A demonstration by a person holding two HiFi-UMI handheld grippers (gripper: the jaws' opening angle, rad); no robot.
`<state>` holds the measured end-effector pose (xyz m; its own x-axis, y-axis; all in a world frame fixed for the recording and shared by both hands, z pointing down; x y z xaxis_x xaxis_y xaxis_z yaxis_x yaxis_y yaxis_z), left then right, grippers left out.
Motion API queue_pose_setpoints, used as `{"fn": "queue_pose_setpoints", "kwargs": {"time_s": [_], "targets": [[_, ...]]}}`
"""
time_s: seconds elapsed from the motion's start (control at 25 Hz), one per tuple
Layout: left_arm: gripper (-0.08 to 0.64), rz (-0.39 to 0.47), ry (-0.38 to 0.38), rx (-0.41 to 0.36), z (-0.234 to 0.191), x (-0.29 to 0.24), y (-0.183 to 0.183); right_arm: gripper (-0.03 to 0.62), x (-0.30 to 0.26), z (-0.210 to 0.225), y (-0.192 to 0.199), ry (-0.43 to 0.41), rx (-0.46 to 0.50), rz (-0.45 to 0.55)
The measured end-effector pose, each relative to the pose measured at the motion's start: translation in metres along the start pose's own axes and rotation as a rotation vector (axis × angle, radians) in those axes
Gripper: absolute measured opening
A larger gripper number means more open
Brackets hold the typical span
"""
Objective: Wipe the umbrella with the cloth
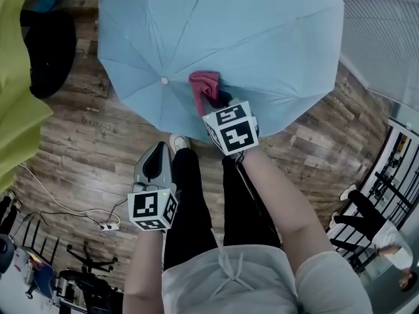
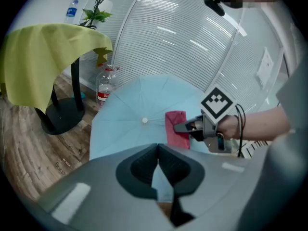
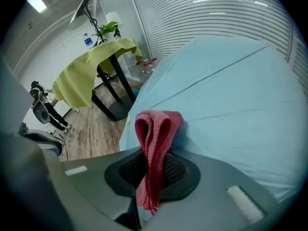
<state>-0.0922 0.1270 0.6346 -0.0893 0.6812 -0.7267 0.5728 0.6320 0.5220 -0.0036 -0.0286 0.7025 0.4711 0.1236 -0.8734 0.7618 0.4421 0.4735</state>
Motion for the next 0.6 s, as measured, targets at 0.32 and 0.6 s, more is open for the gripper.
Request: {"fn": "queue_pose_setpoints", "kwargs": {"time_s": [0.32, 0.6], "targets": [[0.008, -0.009, 0.04, -0.024, 0.064, -0.023, 0.006, 0.057, 0.038, 0.044, 0.017, 0.001, 0.0, -0.008], [0.008, -0.018, 0.06, -0.052, 0.113, -0.043, 0.013, 0.057, 0.078, 0.081, 0.037, 0.017, 0.024, -0.002]]}}
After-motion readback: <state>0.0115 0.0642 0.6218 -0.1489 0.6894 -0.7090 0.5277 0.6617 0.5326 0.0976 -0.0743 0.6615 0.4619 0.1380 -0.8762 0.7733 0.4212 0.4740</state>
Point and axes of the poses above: the fingertips, and each gripper's own axes: x backward along the fingers, z to its right, y out of its underside, the point moved 3 cm from there along x, backward along the fingers, and after that the axes turned 12 degrees about x, right-handed, at the moved point
